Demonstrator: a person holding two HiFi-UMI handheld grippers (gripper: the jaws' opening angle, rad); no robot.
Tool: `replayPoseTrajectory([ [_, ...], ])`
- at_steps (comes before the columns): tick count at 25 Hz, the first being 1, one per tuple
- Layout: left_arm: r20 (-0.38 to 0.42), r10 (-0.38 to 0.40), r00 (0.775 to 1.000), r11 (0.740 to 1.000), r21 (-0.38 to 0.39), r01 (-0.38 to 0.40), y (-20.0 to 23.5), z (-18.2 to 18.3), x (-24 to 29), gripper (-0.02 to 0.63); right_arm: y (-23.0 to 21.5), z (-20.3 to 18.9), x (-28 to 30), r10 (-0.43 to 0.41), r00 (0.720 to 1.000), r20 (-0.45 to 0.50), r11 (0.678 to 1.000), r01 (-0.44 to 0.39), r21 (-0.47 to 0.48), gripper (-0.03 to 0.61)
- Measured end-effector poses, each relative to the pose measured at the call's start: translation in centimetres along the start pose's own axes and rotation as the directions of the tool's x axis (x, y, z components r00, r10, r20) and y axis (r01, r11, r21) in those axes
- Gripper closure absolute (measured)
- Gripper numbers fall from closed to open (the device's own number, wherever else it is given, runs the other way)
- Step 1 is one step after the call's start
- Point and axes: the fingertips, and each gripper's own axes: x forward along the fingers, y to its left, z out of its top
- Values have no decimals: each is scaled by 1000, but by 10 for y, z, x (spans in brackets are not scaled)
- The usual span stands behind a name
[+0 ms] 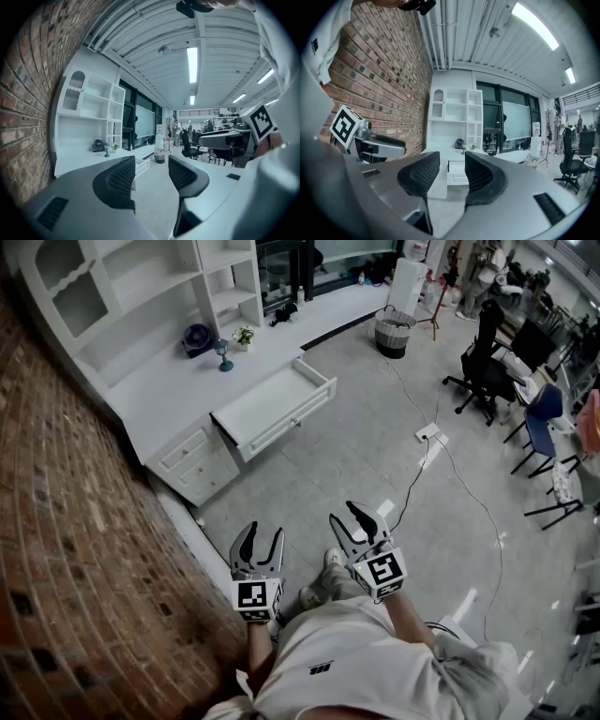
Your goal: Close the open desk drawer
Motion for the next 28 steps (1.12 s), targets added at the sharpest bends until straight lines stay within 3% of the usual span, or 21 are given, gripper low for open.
replayPoseTrajectory([
  [8,-14,-22,1000,1000,-7,22,4,-9,12,379,-9,-11,16,-25,999,26,999,24,32,430],
  [15,-35,-38,999,999,-23,37,12,-16,39,380,-26,-21,40,-38,999,-7,999,38,37,430],
  [28,-71,20,997,1000,7,-20,48,-6,130,383,-76,-19,129,52,998,-24,995,-49,86,430],
])
